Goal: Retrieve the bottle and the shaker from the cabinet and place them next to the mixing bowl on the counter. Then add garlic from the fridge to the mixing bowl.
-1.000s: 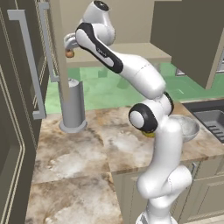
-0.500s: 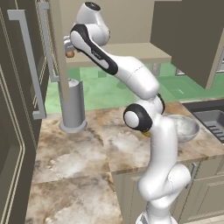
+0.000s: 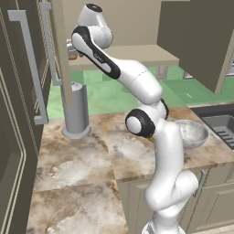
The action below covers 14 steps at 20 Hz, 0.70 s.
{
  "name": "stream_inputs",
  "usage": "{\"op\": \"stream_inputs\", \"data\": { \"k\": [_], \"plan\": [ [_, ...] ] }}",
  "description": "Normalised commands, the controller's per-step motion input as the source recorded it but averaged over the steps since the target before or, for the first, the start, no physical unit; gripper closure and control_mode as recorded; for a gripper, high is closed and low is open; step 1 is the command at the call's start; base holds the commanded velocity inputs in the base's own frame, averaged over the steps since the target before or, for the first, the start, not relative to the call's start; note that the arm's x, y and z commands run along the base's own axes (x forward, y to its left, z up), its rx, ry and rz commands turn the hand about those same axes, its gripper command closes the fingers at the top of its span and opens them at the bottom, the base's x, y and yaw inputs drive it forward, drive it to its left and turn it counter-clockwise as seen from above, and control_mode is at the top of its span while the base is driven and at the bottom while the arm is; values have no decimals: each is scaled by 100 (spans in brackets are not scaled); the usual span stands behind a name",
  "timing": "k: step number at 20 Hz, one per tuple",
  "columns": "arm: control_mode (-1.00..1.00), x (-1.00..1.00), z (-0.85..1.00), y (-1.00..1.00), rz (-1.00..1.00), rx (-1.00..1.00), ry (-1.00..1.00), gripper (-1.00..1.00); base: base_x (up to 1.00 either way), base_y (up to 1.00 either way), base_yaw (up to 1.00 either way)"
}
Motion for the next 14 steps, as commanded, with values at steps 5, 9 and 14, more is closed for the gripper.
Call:
{"op": "stream_inputs", "data": {
  "k": [5,9,14],
  "plan": [
    [-100,0,0,0,0,0,0,100,0,0,0],
    [-100,0,-1,-3,0,0,-2,100,0,0,0],
    [-100,-18,-38,-58,0,3,-22,100,0,0,0]
  ]
}}
